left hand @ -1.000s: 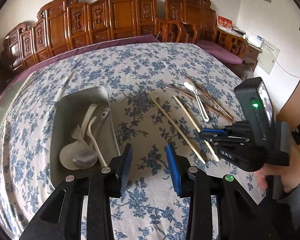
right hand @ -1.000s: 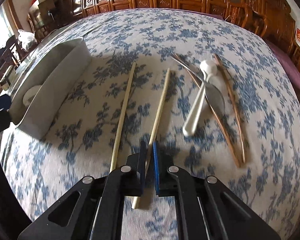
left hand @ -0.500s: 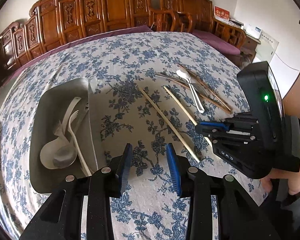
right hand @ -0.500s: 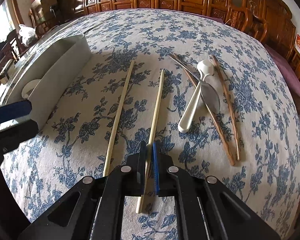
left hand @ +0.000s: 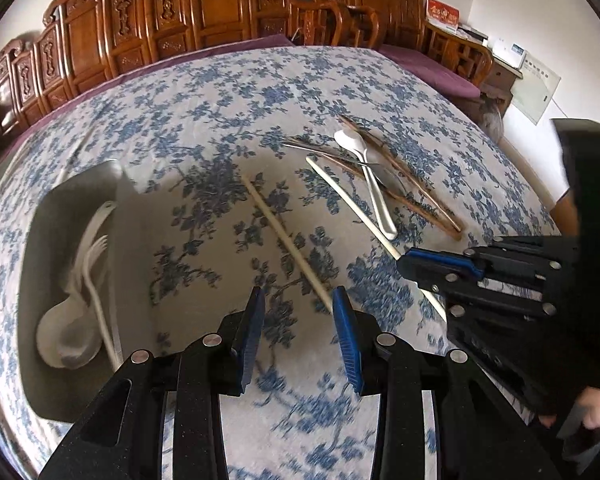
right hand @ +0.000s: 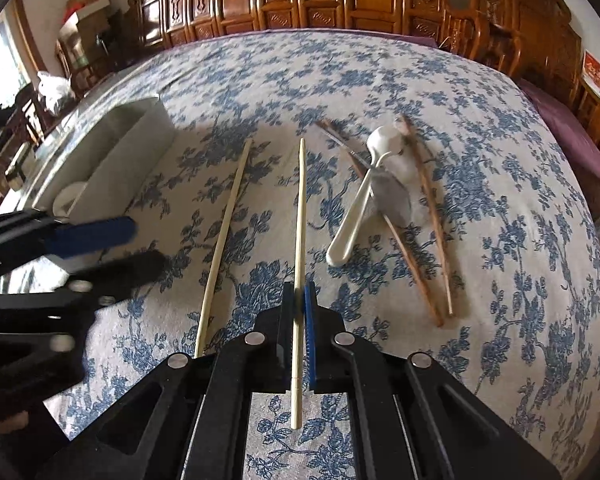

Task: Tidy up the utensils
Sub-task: 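Move the right tool to the chopsticks and grasp a bamboo chopstick, then grasp a second bamboo chopstick with the left tool while the right tool holds its chopstick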

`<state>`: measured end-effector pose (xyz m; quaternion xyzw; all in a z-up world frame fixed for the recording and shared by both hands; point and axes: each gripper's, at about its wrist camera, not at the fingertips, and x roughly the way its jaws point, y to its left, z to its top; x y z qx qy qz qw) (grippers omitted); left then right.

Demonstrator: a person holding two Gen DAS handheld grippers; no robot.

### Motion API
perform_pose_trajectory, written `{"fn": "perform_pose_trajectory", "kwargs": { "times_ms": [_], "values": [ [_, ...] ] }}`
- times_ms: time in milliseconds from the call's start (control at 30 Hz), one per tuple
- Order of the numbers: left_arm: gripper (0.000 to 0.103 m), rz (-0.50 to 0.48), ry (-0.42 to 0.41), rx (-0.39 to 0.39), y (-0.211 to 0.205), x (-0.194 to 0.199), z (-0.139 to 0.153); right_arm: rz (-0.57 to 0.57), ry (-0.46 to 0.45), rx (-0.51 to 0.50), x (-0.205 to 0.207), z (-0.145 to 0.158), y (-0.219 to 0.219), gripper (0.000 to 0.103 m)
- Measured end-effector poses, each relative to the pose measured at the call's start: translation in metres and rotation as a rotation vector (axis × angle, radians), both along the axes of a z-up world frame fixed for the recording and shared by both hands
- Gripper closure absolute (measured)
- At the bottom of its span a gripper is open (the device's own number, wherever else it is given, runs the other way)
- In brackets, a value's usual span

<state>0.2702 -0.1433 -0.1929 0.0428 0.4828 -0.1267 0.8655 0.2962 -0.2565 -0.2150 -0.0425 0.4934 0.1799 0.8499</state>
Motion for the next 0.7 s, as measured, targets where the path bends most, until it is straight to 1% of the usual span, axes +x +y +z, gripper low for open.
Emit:
{"fn": "perform_pose_trajectory", "kwargs": {
  "times_ms": [233, 433, 500, 600, 633, 700],
  "values": [
    [0.07, 0.007, 0.031, 0.036, -0.016, 0.019, -0.017, -0.03, -0.006, 0.017, 0.001, 0.003, -0.011, 0.097],
    [0.07, 0.014, 0.053, 0.067, -0.021, 0.024, -0.03, -0.046, -0.009, 0.033, 0.003, 0.003, -0.016, 0.097],
    [0.07, 0.017, 0.065, 0.059, -0.021, 0.025, -0.034, -0.046, -0.011, 0.034, 0.003, 0.004, -0.016, 0.097],
    [0.07, 0.016, 0.06, 0.06, -0.02, 0.023, -0.035, -0.046, -0.011, 0.035, 0.003, 0.004, -0.015, 0.097],
    [0.071, 0.014, 0.058, 0.064, -0.021, 0.023, -0.035, -0.046, -0.011, 0.035, 0.003, 0.004, -0.015, 0.097],
    [0.077, 0.011, 0.051, 0.072, -0.02, 0.022, -0.035, -0.046, -0.012, 0.037, 0.003, 0.004, -0.015, 0.097]
  ]
}}
